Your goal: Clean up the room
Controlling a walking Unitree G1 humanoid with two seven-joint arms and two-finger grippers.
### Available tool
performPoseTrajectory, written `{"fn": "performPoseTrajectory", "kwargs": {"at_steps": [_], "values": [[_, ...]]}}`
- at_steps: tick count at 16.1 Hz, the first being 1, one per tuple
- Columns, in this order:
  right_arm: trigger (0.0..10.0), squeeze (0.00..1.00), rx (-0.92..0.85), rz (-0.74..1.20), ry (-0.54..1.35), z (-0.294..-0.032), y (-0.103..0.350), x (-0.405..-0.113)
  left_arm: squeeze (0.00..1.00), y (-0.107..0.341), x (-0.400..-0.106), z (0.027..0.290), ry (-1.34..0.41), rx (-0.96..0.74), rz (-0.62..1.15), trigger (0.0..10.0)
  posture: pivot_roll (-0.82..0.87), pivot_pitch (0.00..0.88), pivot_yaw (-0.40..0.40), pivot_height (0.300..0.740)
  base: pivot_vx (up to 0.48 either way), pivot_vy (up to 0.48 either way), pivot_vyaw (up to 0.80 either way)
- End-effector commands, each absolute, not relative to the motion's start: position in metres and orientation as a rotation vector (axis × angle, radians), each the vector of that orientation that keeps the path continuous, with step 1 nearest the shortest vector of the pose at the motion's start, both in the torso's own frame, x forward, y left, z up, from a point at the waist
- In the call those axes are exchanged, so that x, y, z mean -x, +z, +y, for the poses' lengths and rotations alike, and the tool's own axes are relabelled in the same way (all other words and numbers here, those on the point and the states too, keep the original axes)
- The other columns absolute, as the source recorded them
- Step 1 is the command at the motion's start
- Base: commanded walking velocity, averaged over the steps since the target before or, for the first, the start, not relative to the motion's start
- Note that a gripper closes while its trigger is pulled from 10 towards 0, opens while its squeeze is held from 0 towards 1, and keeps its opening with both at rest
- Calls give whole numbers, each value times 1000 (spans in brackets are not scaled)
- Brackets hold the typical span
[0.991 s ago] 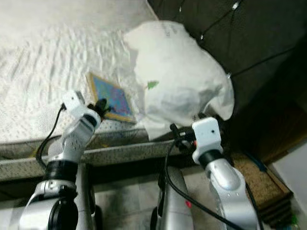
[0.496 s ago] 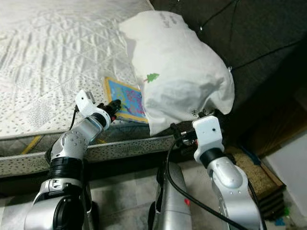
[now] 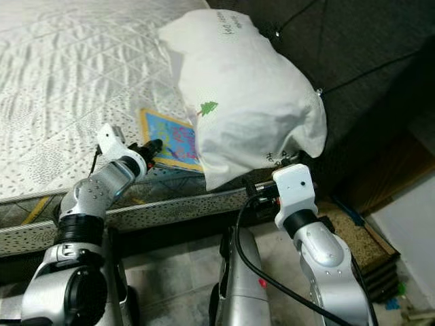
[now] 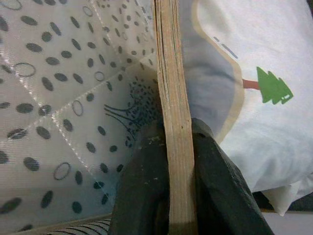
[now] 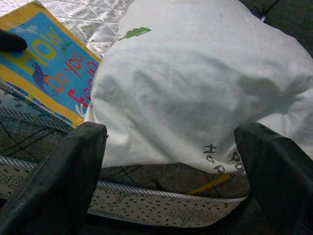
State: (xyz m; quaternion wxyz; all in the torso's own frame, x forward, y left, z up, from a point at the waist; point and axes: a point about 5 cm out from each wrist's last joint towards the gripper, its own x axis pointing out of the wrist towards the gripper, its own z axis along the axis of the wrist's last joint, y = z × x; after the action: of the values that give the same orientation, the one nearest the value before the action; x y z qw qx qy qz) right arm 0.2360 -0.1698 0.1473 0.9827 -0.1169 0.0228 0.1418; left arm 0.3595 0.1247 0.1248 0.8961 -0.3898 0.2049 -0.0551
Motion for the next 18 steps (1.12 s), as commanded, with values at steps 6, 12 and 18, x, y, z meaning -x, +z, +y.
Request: {"fn": "performPoseTrajectory", "kwargs": {"at_steps": [6,12,18], "values": [[10000,0,259,38,282,-173,149,-242,1000,110,-362,138,-25,732,460,10000,-148,97,-168,485,0,0,0],[10000,0,250,17,285,-170,149,-249,1000,108,-364,155,30,630,436,10000,-130,83,-165,485,0,0,0],[10000,0,228,-4,292,-162,147,-258,1000,107,-364,170,82,479,425,10000,-94,63,-151,485,0,0,0]]}}
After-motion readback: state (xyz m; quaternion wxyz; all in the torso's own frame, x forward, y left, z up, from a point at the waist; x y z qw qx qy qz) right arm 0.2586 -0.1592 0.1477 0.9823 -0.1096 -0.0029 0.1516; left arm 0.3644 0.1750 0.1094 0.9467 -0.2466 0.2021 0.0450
